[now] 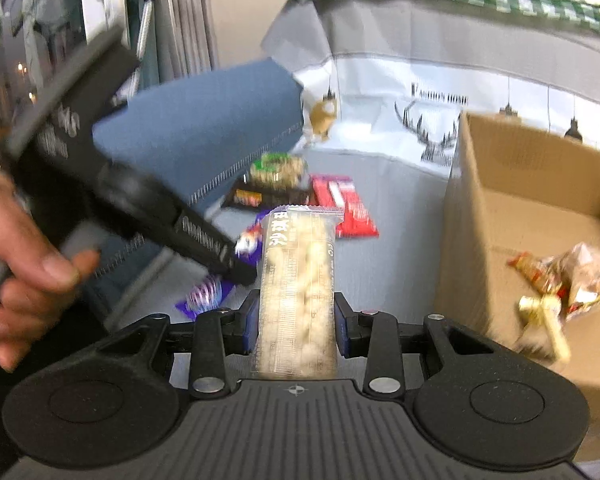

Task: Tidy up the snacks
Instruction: 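Carry the cracker bar and purple candy over the box with both tools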

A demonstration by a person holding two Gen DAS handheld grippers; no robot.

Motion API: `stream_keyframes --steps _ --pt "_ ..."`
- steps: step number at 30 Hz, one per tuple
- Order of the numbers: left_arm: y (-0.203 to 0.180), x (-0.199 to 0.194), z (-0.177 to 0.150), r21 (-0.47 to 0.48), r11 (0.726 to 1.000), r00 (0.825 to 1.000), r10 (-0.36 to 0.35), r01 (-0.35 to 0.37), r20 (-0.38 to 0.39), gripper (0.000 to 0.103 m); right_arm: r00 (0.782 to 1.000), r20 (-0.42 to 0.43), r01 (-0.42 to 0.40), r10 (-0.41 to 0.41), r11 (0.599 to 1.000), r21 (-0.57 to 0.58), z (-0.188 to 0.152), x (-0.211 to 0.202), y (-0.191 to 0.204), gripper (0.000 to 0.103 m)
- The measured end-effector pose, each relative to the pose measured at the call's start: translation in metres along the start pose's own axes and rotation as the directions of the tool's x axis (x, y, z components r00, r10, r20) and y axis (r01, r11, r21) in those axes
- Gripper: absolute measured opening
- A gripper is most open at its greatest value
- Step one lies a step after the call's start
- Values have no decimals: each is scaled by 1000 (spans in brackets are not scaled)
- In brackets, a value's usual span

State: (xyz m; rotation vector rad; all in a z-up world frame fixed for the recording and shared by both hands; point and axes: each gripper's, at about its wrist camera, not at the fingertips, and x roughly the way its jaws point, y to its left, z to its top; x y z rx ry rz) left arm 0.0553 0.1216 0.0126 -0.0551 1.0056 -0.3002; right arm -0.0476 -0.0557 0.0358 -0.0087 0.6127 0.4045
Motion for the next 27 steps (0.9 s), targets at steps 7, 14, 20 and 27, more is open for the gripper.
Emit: stream_keyframes --steps 7,14,20,27 --pt "2 -11 -1 -19 999 997 -33 34 66 15 990 139 -3 -2 999 35 36 -47 -26 38" --pt "0 -18 -2 -7 999 993 -38 39 115 15 963 249 85 -99 994 68 51 -85 -92 38" --pt "-4 -21 -1 -3 999 987 -31 32 159 15 940 258 173 -222 964 200 27 -87 -152 38" --pt "-12 -39 -3 7 1000 961 -2 0 276 15 936 268 149 -228 948 282 17 -82 -175 38"
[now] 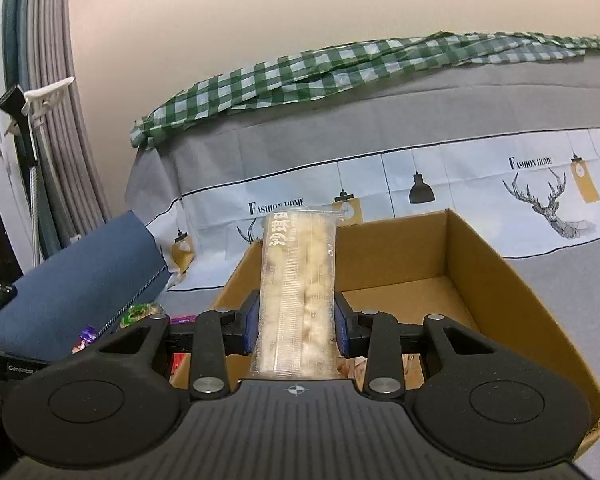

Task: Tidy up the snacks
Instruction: 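Carry the cracker bar and purple candy over the box with both tools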

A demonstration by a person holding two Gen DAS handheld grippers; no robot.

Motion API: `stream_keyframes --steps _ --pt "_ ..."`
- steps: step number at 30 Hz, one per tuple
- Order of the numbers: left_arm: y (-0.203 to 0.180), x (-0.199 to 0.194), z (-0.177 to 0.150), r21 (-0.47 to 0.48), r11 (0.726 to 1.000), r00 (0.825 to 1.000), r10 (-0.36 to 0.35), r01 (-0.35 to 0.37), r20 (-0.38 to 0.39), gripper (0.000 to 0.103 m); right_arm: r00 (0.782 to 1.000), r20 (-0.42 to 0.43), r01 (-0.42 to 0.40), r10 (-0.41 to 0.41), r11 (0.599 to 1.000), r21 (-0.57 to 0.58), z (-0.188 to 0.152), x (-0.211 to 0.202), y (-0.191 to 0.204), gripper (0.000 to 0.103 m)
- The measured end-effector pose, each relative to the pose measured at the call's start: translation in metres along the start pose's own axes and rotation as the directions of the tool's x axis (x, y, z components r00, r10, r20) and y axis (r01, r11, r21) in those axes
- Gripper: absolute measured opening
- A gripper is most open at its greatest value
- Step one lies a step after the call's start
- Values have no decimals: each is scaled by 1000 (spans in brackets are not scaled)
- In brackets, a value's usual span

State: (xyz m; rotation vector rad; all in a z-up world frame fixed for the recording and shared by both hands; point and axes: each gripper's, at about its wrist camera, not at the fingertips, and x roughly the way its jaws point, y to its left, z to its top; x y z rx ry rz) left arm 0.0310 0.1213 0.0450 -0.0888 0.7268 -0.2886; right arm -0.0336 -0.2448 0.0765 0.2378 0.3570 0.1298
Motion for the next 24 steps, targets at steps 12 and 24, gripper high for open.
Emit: stream_keyframes --steps 12,24 --pt "-60 -7 11 -45 997 998 -53 55 46 15 998 40 43 -45 997 60 0 9 -15 38" --pt "-167 -11 54 60 982 975 -187 181 120 15 984 82 146 -158 979 140 2 8 -34 38"
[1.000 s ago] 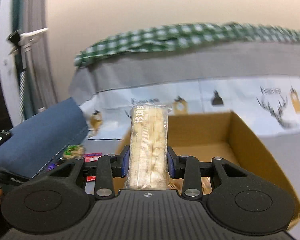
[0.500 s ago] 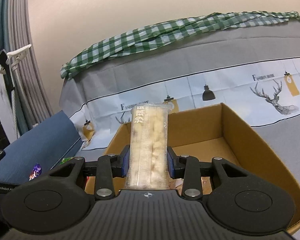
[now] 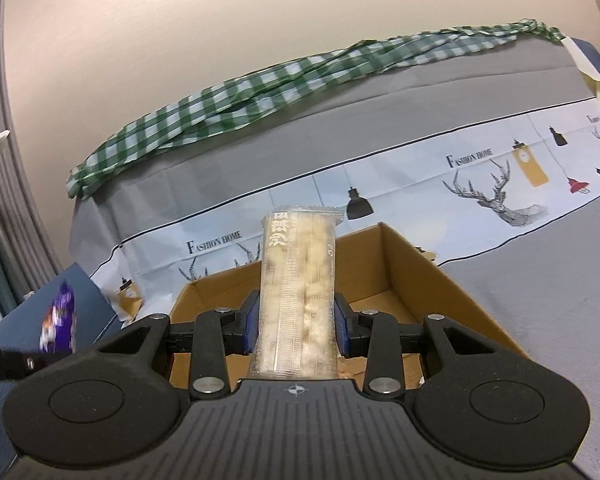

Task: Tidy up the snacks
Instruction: 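Carry the cracker bar and purple candy over the box with both tools, then open both tools to drop the snacks into the box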

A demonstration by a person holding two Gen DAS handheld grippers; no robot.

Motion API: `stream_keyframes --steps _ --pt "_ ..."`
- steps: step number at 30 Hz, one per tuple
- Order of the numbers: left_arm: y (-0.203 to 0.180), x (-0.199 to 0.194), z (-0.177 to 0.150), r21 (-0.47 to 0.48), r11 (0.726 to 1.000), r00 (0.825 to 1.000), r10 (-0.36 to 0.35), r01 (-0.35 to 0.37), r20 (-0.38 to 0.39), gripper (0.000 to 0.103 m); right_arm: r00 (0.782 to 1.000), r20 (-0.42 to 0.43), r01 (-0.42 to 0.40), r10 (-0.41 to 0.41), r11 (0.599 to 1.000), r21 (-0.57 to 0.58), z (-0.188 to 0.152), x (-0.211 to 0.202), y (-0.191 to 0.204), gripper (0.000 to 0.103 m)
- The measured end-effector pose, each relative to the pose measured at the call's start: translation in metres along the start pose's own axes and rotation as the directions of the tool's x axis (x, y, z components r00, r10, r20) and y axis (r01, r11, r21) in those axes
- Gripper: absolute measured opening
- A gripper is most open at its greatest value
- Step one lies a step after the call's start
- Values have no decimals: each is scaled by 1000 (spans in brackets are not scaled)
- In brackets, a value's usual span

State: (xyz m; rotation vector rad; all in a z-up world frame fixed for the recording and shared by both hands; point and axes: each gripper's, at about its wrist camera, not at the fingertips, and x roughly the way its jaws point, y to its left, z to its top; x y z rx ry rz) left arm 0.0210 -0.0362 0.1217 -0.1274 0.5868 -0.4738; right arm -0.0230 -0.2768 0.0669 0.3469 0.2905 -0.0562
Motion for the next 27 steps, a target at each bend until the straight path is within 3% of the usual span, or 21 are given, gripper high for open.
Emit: stream_keyframes --steps 15,16,19,22,27 --pt "-63 40 36 68 996 998 -65 64 13 15 999 31 34 -35 999 36 3 -3 -10 37" --pt "-66 40 37 70 995 997 -74 72 22 19 999 32 35 -36 999 39 3 -3 -11 38" --pt "-73 37 35 79 995 996 -69 63 63 62 999 20 37 -38 998 42 4 -1 -11 42" --pt "-71 29 28 83 996 992 -52 43 113 67 997 31 63 -64 997 34 4 -4 -9 78" --pt "-57 8 8 76 997 980 -16 1 198 68 997 37 63 -64 997 34 3 -8 -8 80"
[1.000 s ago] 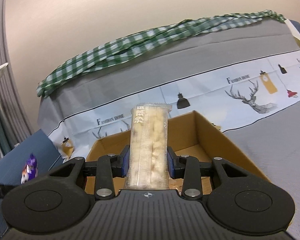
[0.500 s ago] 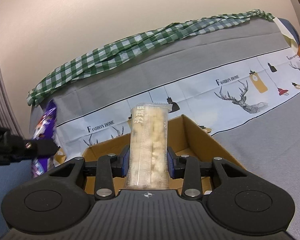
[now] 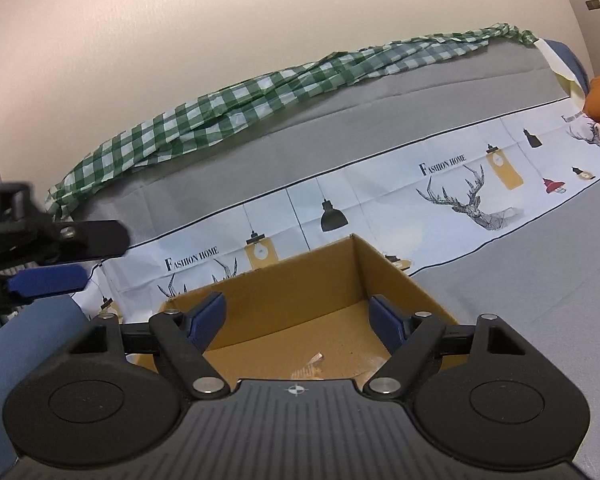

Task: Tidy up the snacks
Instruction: 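Open both tools to drop the snacks into the box, then move both open tools back toward the remaining snacks on the sofa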

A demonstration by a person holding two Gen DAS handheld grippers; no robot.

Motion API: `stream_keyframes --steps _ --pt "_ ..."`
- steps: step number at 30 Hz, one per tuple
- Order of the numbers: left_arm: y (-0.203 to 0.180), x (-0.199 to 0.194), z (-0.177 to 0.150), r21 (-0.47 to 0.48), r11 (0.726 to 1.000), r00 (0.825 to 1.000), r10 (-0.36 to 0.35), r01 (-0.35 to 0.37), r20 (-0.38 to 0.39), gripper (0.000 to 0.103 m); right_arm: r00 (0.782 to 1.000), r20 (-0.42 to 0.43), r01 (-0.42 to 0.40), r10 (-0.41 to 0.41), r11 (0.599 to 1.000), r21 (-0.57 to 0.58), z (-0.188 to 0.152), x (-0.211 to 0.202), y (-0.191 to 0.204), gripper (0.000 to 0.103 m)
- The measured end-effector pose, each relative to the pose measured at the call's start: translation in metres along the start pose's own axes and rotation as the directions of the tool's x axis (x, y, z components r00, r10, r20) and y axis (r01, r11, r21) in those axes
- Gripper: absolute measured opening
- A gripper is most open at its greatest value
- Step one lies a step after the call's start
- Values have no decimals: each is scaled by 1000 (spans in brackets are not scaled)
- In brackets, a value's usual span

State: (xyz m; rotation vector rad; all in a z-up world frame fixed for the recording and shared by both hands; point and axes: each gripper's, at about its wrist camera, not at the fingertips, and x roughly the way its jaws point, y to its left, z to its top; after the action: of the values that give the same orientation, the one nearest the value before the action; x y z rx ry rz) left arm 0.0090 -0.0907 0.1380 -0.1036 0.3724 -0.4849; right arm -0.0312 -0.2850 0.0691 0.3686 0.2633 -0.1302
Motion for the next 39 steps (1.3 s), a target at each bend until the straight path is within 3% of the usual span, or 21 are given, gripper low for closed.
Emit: stream_keyframes --steps 4,13,15,17,20,21,23,26,33,37,39 --pt "17 -20 -16 26 998 998 62 -63 4 72 1000 -2 0 0 1000 -6 -1 -2 3 80" --pt "85 -54 -43 -48 996 995 77 -80 -67 70 1000 -3 -11 11 998 -65 -6 -13 20 80" --pt "104 -56 -48 -96 993 993 63 -73 -100 61 1000 -3 -10 9 997 -78 -8 -16 23 80" --pt "121 -55 -52 -133 987 989 68 -86 -129 36 1000 -6 -13 12 996 -89 -10 -17 27 80" --pt "140 -49 -60 -177 977 984 92 -118 -152 17 1000 -20 -22 20 996 -90 -12 -19 30 77" --pt "146 -47 -62 -195 972 983 99 -128 -155 16 999 -30 -28 26 996 -81 -12 -19 30 74" --pt "156 -40 -63 -234 962 982 106 -141 -156 16 997 -53 -55 52 997 -55 -13 -17 29 54" --pt "171 -22 -62 -319 934 981 110 -157 -160 16 994 -71 -87 85 996 -31 -13 -15 30 35" --pt "212 36 -48 -472 854 973 154 -219 -172 16 992 -101 -88 81 994 -63 -17 -16 35 35" --pt "240 40 -55 -495 840 975 200 -222 -98 25 991 -111 -87 79 994 -72 -18 -20 35 35" --pt "257 34 -72 -533 805 964 243 -261 -105 29 990 -119 -85 73 992 -95 -19 -20 37 35"
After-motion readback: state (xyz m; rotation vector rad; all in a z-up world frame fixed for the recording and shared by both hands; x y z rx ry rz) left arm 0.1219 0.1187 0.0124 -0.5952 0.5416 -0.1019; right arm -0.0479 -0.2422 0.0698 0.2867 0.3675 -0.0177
